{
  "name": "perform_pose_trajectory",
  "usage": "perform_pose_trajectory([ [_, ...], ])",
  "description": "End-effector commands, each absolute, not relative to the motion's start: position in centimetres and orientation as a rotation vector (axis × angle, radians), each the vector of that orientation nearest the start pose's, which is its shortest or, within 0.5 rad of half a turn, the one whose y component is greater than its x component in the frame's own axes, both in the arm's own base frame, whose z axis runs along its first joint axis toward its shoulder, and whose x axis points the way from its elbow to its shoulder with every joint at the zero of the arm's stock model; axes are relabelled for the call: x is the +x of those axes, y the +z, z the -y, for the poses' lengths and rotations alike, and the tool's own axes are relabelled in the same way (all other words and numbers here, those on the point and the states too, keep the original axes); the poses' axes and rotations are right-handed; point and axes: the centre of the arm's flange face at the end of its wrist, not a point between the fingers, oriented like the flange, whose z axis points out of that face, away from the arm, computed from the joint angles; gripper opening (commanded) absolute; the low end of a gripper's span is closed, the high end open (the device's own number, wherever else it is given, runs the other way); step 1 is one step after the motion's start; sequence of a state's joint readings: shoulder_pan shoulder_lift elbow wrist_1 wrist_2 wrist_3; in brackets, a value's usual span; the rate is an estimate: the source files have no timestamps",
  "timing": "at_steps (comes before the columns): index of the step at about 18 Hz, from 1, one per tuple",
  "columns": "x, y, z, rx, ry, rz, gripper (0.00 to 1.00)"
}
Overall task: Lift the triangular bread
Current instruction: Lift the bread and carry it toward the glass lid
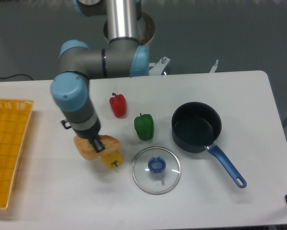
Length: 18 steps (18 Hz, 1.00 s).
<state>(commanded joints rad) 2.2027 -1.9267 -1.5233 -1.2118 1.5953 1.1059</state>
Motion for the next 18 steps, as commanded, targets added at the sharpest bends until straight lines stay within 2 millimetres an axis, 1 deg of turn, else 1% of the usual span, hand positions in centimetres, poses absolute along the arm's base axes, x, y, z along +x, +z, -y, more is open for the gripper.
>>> perform_pose_trajectory([
  [3, -28.6, 35.5, -57.3, -3.04, 0.081, -0.733, 0.15],
  [6, -29.8, 35.3, -56.4, -3.047, 0.059, -0.758, 0.15],
  [9, -31.9, 35.4, -55.3, -3.05, 0.059, -0.751, 0.15],
  [12, -32.9, 34.9, -54.3, -3.057, 0.045, -0.753, 0.15],
  [14, -33.7, 36.0, -53.1, -3.056, 0.04, -0.765, 0.15],
  [16, -34.6, 35.9, -52.2, -3.063, 0.01, -0.775, 0.15],
  [18, -34.8, 36.6, -51.6, -3.053, 0.019, -0.765, 0.15],
])
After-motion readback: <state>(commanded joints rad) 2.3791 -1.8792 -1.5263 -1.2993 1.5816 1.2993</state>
